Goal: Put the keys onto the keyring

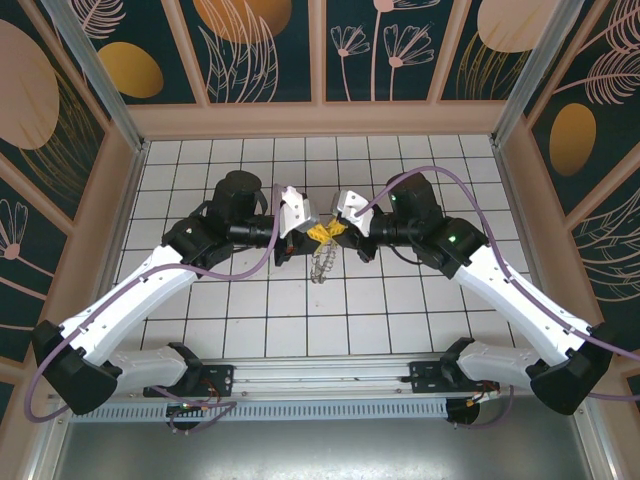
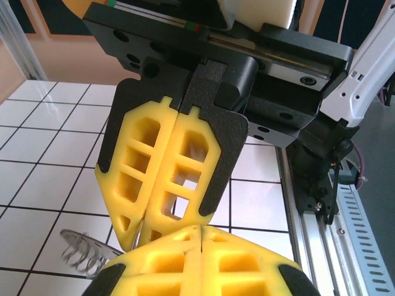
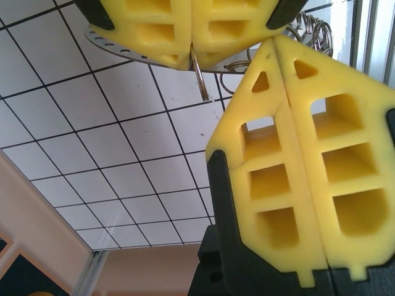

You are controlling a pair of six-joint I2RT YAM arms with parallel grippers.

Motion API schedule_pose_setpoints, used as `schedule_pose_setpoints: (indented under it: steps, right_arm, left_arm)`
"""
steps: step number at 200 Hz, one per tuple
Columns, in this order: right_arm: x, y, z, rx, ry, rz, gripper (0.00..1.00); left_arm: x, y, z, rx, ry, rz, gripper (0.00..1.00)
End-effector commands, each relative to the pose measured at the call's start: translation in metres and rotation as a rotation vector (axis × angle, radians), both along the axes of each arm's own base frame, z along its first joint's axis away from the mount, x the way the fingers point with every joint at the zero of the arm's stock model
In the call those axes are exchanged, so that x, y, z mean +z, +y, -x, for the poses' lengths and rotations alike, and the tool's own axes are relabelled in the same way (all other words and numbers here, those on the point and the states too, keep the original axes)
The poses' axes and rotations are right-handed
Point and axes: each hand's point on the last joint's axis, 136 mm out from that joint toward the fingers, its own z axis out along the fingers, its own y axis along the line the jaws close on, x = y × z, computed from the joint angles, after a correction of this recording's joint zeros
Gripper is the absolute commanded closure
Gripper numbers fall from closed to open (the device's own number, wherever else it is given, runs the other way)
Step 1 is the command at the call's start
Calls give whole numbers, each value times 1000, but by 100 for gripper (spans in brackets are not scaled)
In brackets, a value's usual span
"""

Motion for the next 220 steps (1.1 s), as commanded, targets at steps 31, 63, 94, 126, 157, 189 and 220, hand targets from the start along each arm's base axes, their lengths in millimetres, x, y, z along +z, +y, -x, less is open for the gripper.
schedule_pose_setpoints:
  steps: [31,63,94,126,157,189,220]
  right_arm:
    - [27,5,14,76,-55,-57,100]
    - [21,4,16,83,-41,-45,100]
    - [22,6,19,105,-40,-50,100]
    - [21,8,24,135,-33,-47,100]
    - [17,8,27,147,-20,-36,100]
    - [13,10,25,144,-11,-21,100]
    - [14,12,27,163,-9,-30,100]
  left_arm:
    - [10,4,1,21,-41,18,78]
    - [16,9,2,40,-65,5,74]
    - [14,10,-1,56,-70,-1,73]
    - [13,9,-6,73,-80,-8,73]
    - [13,9,-9,76,-86,-15,72]
    - [9,8,-10,75,-92,-31,72]
    - [3,8,-13,76,-92,-51,72]
